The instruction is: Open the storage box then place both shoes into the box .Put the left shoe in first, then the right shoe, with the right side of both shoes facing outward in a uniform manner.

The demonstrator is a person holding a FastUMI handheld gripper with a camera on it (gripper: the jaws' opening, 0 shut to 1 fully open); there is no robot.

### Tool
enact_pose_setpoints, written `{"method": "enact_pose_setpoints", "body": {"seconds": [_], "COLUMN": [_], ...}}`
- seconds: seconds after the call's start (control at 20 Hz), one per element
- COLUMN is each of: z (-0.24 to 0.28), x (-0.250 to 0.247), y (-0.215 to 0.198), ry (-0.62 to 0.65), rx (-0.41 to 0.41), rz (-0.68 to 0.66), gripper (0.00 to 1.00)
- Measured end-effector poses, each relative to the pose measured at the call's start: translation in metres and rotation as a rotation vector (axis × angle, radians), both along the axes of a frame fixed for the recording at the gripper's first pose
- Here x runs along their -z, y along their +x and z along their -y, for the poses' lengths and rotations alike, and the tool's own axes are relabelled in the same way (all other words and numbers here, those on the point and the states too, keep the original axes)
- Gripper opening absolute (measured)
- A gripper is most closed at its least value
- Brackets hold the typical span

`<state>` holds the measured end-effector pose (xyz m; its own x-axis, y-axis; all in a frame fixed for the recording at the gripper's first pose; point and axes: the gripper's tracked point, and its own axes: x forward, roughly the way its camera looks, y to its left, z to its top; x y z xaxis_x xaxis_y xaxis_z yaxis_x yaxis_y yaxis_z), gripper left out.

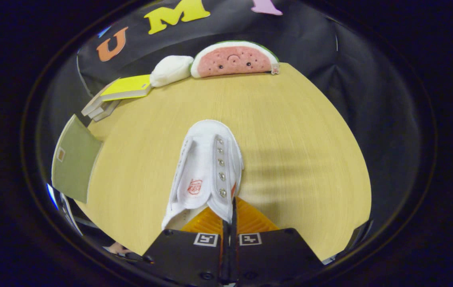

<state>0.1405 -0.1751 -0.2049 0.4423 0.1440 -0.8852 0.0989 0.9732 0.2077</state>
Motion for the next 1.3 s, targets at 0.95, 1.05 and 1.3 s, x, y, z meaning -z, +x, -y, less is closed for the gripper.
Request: {"method": "enact_pose_setpoints", "body": {"seconds": [0.95, 1.05, 1.3], "z": [-0.215, -0.256, -0.354], "x": [-0.168, -0.189, -0.222], "y": [-0.014, -0.008, 0.004], "ry": [0.343, 0.357, 0.393], "rx": [0.081, 0.092, 0.131], "rz": [0.134, 0.17, 0.213], "gripper": [0.05, 0.05, 0.05]}}
